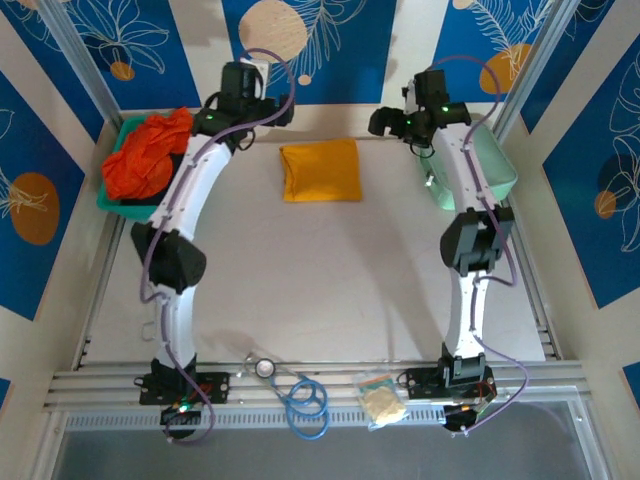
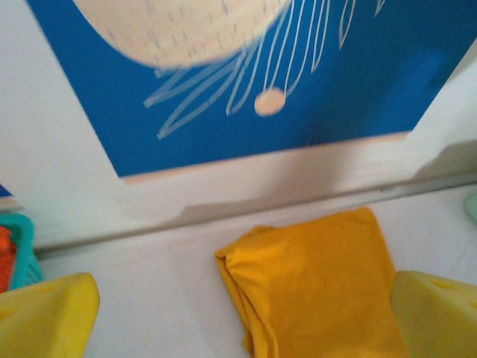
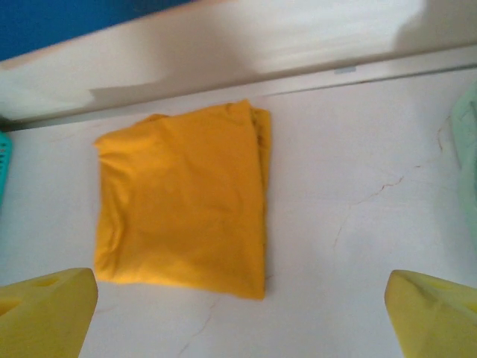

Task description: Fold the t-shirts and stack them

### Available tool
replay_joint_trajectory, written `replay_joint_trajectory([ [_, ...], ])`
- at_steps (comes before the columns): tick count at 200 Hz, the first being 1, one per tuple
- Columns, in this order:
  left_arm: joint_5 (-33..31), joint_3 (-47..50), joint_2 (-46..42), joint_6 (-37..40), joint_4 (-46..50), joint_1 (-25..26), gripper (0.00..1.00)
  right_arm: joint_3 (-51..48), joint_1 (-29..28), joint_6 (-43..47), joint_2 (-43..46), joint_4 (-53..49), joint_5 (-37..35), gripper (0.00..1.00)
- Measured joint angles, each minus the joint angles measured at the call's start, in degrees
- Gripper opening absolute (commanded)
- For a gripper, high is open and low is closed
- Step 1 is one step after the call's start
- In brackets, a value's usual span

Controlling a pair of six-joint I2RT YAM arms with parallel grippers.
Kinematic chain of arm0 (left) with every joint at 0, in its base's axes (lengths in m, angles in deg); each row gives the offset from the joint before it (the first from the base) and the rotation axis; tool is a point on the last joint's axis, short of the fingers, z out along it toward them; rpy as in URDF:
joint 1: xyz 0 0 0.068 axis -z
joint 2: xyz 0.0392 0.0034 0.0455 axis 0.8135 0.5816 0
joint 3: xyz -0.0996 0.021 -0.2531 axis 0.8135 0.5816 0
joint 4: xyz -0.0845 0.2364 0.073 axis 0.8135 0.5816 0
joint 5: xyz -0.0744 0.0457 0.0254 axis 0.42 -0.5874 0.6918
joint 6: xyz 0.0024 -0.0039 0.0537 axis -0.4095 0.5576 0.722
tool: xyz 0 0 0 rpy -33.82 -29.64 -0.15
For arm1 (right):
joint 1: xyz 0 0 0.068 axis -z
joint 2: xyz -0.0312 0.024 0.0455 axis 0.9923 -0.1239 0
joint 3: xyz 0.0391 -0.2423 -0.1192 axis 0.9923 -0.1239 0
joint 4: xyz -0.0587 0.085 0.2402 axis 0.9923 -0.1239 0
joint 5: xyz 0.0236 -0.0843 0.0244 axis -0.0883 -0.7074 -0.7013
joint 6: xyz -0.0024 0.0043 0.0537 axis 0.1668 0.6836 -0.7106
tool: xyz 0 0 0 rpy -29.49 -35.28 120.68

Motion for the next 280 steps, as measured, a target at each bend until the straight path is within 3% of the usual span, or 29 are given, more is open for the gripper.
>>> replay_joint_trajectory([
  [30,-1.38,19.17,-14.19,0.98,-7.78,0.42,0.99,-19.85,-2.10,1.29,16.98,7.54,-2.84,0.99],
  [84,-5.55,64.61,-42.45,4.17,-26.99,0.48,0.99,-63.93,-1.33,3.32,46.14,28.72,-10.23,0.99],
  [109,-9.84,88.00,-56.26,6.88,-41.55,0.48,0.99,-79.43,0.48,3.52,52.94,37.22,-13.00,0.99],
  [134,-14.51,105.53,-62.01,11.02,-54.93,0.48,0.99,-90.42,3.19,3.76,55.58,45.83,-13.75,0.99],
  [176,-21.66,121.04,-60.65,14.82,-70.05,-1.36,0.99,-105.31,4.13,10.10,52.24,67.41,-13.68,0.99],
  [208,-21.97,123.80,-47.36,14.56,-85.15,-5.55,0.99,-108.32,3.61,12.87,43.60,79.34,-12.68,0.99],
  [247,-16.31,122.70,-27.12,14.71,-102.09,-6.99,0.99,-110.95,4.35,13.99,34.93,97.83,-9.03,0.99],
  [264,-13.29,121.77,-25.18,14.53,-102.90,-8.50,0.99,-112.83,5.38,14.03,33.94,99.67,-7.67,0.99],
  [280,-8.76,117.81,-25.83,13.70,-97.98,-10.69,0.99,-111.38,5.66,13.99,33.48,98.71,-7.06,0.99],
])
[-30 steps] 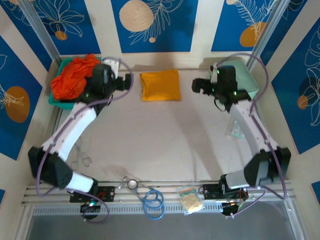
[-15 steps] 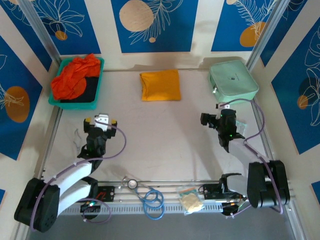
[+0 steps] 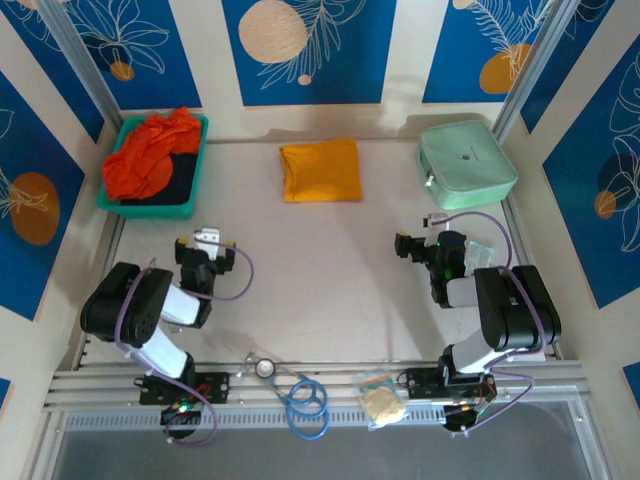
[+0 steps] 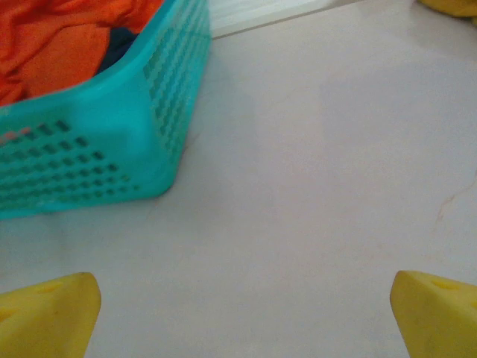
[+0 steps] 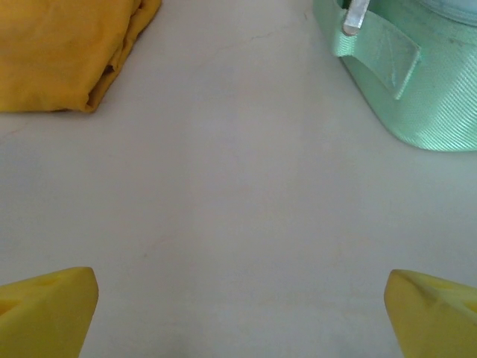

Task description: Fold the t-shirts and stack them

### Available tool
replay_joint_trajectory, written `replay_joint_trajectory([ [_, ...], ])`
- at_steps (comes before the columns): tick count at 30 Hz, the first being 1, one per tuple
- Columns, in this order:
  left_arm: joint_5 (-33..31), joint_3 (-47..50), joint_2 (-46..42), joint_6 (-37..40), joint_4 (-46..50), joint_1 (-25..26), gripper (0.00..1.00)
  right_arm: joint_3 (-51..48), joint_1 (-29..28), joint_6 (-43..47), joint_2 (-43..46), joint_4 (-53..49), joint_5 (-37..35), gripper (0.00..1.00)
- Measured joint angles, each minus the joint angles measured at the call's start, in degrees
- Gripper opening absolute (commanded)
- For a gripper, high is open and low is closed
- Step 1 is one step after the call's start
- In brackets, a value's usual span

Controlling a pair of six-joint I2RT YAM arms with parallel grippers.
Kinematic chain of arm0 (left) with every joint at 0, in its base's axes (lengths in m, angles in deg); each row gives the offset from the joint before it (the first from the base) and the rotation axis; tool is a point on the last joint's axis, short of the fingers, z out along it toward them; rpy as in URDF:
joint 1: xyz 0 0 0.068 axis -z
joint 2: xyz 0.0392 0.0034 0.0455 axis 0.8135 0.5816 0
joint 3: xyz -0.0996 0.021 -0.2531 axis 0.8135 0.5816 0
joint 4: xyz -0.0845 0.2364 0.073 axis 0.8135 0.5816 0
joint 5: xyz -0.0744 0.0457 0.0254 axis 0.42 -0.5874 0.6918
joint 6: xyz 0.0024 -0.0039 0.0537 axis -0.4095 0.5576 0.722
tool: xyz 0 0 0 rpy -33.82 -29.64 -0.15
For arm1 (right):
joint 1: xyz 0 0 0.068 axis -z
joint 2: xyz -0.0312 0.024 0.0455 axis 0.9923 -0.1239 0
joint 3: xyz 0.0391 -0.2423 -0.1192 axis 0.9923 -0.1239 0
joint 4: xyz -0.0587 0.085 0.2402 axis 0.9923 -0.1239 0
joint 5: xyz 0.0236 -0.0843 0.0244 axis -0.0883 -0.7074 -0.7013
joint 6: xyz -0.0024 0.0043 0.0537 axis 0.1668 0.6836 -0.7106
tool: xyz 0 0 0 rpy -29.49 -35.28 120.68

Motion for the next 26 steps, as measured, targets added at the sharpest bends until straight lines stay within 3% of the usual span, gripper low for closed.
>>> replay_joint_trajectory([
  [5,10.67,-7.06,-1.33,-3.15,5.62,-7.17,0.99,4.48,2.32,-0.72,-0.02,-1.11,3.32,0.99],
  [9,14.19,-6.93,-1.60,-3.98,7.78,-7.56,0.99,4.70,2.84,-1.05,-0.02,-1.68,4.35,0.99],
  [26,19.21,-6.47,-1.60,-3.67,10.05,-7.02,0.99,4.70,2.82,-1.05,-0.02,-2.40,4.96,0.99],
])
